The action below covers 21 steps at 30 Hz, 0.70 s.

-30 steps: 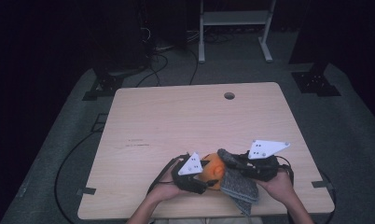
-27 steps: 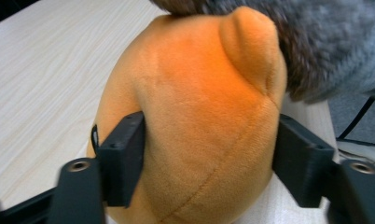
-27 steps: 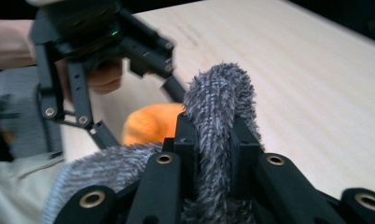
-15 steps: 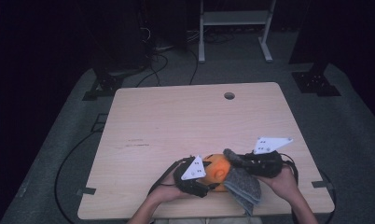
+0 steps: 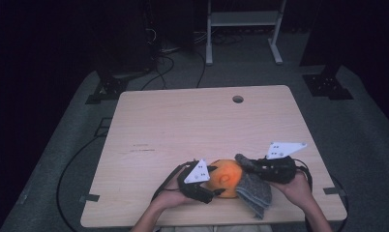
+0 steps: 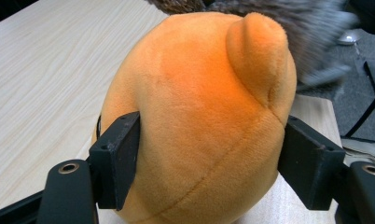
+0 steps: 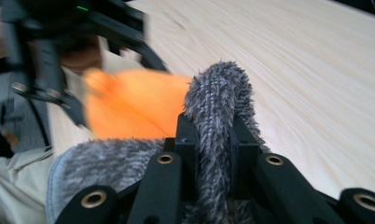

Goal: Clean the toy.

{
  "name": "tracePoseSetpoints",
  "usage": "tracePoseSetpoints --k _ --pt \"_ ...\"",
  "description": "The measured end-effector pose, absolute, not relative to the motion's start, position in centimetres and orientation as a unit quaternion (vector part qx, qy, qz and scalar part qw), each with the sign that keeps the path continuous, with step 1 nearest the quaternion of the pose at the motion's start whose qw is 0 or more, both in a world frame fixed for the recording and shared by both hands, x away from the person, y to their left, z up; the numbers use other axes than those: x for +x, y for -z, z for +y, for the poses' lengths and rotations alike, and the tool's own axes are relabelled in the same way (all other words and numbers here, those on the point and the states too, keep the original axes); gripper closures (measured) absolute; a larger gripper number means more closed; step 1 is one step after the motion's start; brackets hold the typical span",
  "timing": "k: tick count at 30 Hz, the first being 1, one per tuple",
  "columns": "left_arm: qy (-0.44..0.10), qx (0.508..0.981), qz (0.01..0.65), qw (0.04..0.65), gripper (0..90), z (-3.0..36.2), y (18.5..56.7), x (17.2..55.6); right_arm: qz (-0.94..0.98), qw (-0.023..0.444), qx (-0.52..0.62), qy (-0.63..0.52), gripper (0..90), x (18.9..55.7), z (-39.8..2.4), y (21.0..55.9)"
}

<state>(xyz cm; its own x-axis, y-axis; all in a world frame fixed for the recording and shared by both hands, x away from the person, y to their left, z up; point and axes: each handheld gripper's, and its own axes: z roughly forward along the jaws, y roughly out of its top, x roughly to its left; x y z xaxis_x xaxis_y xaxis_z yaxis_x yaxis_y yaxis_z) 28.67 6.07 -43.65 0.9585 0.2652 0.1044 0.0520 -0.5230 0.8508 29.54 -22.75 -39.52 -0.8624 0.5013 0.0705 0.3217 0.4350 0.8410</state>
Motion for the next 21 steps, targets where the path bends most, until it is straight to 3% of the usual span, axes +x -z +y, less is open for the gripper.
tracePoseSetpoints --k 6,10,15,21 --pt "-0.103 0.865 0.091 0.483 27.1 5.9 43.8 28.9 0.830 0.063 0.219 -0.509 76.9 29.1 -22.7 39.0" --pt "-0.097 0.865 0.095 0.483 27.4 6.6 43.8 29.2 0.844 0.071 0.215 -0.486 76.9 29.2 -21.9 39.4" --pt "-0.073 0.857 0.121 0.496 27.6 7.7 44.2 30.0 0.841 0.089 0.280 -0.454 76.9 30.2 -24.1 41.2" --pt "-0.072 0.857 0.118 0.495 27.5 7.8 44.2 30.0 0.812 0.061 0.245 -0.527 76.8 29.7 -23.3 39.6"
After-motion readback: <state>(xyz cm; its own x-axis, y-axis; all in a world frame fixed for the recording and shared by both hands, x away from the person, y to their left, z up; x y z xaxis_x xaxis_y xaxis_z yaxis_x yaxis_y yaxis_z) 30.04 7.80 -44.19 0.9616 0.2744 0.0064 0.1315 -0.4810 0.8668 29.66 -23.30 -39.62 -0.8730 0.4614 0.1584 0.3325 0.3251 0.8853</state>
